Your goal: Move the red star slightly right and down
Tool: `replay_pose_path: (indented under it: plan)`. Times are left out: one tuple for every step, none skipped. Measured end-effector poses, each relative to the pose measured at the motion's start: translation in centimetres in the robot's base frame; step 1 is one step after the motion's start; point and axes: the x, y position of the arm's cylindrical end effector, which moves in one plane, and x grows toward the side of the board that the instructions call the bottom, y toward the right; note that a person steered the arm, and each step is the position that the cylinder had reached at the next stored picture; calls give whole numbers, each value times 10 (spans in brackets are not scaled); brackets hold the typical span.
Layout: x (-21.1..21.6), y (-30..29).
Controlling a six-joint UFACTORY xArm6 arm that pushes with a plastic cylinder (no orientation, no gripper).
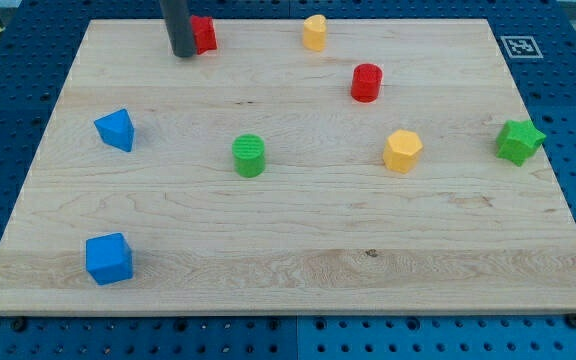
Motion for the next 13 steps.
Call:
replay_pose_path:
  plan:
    - [23, 5]
    - [30, 5]
    - [32, 5]
    - [32, 5]
    - [15, -20]
    - [-34, -41]
    - [-75, -48]
    - [-66, 16]
    - [-55, 36]
    - [-37, 24]
    - [-33, 23]
    - [-29, 18]
    - [-12, 22]
